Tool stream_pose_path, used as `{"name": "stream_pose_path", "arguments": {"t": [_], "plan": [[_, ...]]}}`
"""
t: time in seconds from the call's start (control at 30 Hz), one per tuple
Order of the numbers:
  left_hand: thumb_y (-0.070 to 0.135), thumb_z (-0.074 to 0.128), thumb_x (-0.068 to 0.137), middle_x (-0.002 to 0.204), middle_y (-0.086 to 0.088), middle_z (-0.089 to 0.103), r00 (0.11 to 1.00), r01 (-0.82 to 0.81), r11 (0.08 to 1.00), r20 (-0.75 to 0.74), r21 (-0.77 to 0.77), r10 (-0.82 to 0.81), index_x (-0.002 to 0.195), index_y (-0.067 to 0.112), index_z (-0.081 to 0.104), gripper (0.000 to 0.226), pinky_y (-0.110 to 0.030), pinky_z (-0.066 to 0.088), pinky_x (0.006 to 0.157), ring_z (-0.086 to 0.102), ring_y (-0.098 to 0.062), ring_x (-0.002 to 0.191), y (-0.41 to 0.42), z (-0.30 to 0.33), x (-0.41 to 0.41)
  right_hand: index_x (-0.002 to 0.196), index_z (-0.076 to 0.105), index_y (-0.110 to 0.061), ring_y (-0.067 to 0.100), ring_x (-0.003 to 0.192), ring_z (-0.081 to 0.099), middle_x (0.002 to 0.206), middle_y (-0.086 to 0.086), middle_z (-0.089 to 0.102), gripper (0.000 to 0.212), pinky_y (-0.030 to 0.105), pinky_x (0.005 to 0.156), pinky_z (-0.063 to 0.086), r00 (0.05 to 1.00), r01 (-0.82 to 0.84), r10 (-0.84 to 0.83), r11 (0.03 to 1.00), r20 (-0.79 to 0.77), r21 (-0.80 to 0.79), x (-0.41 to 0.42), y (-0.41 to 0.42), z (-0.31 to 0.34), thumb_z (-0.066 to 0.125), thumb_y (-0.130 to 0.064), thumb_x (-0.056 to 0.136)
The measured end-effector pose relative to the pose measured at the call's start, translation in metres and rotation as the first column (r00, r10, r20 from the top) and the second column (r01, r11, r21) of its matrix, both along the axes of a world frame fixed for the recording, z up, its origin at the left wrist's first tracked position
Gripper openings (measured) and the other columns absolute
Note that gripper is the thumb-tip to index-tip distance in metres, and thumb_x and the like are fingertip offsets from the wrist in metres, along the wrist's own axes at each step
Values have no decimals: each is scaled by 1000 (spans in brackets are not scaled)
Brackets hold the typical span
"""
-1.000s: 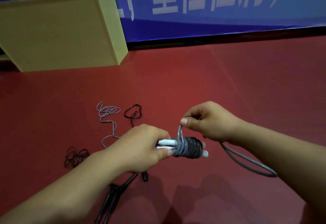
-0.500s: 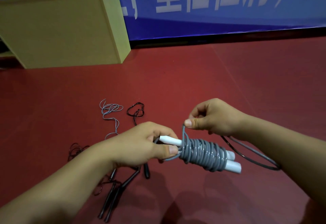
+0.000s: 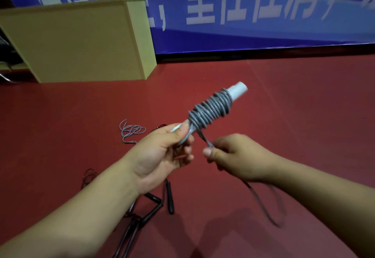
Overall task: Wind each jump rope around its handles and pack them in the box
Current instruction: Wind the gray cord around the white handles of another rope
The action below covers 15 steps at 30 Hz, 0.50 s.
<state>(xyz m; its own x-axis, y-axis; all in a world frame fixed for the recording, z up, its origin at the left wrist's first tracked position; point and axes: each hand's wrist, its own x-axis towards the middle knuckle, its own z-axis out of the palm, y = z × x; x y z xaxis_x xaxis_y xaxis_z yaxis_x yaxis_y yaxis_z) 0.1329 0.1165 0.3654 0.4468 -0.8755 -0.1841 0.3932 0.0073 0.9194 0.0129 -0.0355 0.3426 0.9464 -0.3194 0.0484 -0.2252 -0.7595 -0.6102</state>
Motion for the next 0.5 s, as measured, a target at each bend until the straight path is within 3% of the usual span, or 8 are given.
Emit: {"name": "stream_pose_path", "arguments": {"t": [0.13, 0.37, 0.43, 0.5], "plan": [[32, 64, 86, 68, 7, 57, 986, -161, 976, 76, 150, 151, 88, 18, 64, 14, -25, 43, 61, 46, -6, 52, -6, -8, 4, 81, 57, -12, 22, 77, 60, 75, 1, 66, 34, 36, 72, 46, 995, -82, 77, 991, -56, -101, -1, 16, -4, 48, -40, 99], [29, 61, 95, 62, 9, 55, 919, -276, 940, 341, 200, 197, 87, 13, 66, 18, -25, 45, 57, 47, -7, 52, -8, -24, 13, 87, 54, -14, 24, 75, 54, 75, -1, 59, 27, 37, 67, 39, 999, -10, 4, 993, -52, -115, 0, 16, -10, 46, -35, 100], [31, 62, 94, 62, 8, 53, 867, -332, 922, 451, 201, 214, 89, 9, 68, 23, -25, 44, 57, 46, -7, 51, -8, -28, 17, 91, 57, -16, 24, 78, 56, 80, 0, 63, 22, 38, 71, 44, 999, -9, 4, 995, -51, -102, 0, 16, -8, 46, -33, 99], [34, 63, 93, 62, 4, 49, 748, -390, 900, 638, 196, 185, 87, 6, 68, 28, -22, 38, 54, 42, -6, 48, -7, -32, 21, 97, 60, -17, 23, 82, 59, 85, 0, 66, 19, 38, 75, 47, 998, -19, 13, 996, -63, -90, 0, 16, -6, 47, -32, 98]]}}
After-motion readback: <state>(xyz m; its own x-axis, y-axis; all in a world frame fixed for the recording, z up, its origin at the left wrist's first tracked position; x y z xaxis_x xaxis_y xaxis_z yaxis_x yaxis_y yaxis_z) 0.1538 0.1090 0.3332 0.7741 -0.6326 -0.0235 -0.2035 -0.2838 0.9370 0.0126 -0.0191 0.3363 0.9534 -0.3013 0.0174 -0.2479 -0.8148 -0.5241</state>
